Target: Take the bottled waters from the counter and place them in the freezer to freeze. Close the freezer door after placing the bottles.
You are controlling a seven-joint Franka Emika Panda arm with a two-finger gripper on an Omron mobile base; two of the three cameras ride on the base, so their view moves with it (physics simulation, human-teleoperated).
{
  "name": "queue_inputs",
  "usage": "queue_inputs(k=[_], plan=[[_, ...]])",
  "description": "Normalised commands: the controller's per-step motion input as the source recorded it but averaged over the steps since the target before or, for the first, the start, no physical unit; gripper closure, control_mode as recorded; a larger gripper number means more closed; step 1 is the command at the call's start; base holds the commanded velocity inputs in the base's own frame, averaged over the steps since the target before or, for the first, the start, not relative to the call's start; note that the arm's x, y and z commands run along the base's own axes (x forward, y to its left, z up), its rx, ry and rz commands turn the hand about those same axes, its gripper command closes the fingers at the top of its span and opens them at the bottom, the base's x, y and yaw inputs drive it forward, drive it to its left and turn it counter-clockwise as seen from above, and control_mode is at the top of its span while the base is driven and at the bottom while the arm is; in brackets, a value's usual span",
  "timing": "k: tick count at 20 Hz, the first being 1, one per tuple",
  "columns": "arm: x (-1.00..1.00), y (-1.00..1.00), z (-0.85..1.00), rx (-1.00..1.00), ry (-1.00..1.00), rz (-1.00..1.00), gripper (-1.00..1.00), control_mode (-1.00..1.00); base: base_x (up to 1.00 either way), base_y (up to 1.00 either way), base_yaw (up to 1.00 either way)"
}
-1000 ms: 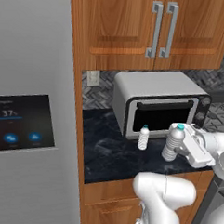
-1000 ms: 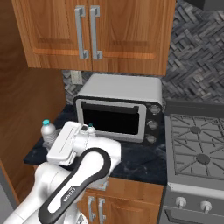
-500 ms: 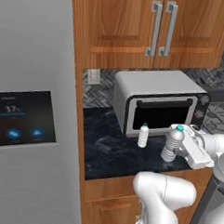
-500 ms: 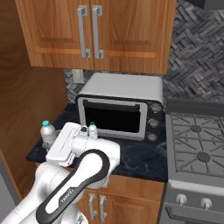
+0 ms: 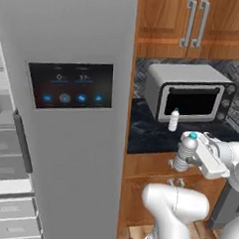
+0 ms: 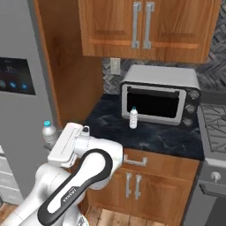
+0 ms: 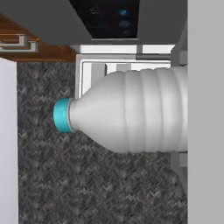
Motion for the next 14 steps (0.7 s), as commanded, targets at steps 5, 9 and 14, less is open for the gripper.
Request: queue_inputs(k=[5, 9, 14], plan=[[0.00, 0.00, 0.00, 0.00, 0.00, 0.00, 1.00, 1.00, -0.10, 1.00, 0.33], [0.00, 0.00, 0.00, 0.00, 0.00, 0.00, 1.00, 1.00, 0.12, 1.00, 0.20], [0.00, 0.00, 0.00, 0.00, 0.00, 0.00, 1.00, 1.00, 0.14, 0.97, -0.01]])
